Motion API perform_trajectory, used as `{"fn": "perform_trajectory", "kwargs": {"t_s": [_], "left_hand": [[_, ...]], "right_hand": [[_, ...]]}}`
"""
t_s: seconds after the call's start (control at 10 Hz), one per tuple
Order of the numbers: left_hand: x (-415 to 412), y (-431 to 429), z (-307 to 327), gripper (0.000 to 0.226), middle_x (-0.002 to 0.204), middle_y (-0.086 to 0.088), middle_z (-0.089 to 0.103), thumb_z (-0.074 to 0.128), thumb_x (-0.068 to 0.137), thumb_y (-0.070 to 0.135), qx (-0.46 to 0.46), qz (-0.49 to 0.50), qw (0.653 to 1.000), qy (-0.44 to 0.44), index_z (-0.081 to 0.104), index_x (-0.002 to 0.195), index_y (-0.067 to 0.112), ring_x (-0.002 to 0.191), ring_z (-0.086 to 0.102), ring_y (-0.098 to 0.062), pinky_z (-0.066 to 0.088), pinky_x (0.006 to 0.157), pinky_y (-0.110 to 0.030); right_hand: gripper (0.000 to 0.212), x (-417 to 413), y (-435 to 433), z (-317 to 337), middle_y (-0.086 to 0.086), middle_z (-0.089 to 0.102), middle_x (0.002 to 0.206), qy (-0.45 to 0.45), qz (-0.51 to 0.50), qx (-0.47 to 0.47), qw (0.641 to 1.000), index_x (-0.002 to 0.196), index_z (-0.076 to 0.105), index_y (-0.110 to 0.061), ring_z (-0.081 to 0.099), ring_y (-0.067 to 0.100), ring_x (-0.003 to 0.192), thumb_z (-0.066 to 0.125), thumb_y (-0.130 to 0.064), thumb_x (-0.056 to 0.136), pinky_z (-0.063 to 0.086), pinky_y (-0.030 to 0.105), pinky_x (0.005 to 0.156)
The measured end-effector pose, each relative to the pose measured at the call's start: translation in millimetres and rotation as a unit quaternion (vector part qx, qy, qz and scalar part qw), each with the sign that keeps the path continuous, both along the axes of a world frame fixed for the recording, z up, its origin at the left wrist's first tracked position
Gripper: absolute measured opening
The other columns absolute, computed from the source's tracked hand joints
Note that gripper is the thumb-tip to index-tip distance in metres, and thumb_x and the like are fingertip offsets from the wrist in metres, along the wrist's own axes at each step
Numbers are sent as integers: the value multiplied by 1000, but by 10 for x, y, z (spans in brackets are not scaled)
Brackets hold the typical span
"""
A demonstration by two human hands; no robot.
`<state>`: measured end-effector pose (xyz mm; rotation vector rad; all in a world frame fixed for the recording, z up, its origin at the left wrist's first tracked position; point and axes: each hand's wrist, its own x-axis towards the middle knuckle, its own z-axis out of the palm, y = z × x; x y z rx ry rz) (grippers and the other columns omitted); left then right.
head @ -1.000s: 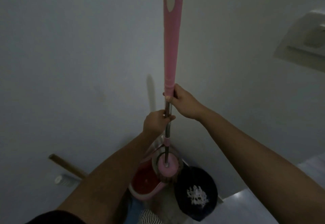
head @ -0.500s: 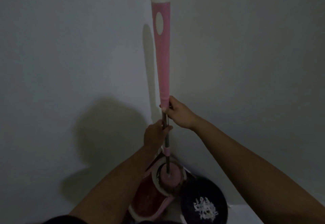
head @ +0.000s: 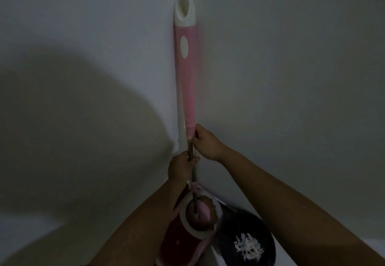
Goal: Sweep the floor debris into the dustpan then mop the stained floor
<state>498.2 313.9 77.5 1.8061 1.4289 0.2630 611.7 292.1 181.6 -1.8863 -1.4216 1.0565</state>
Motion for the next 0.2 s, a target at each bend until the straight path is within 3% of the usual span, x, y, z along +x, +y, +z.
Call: {"fn": "perform_trajectory", "kwargs": {"t_s": [0.2], "left_hand": [[39, 65, -49, 34, 101, -10, 72, 61, 90, 42, -22, -18, 1000, -1, 71, 102, 11, 93, 67, -26, 41, 65, -25]], "right_hand": [[28, 18, -7, -83, 17, 63, 117, 8, -28, -6, 1000, 123, 54, -4, 59, 32, 109, 47, -18, 100, 48, 38, 93]]}}
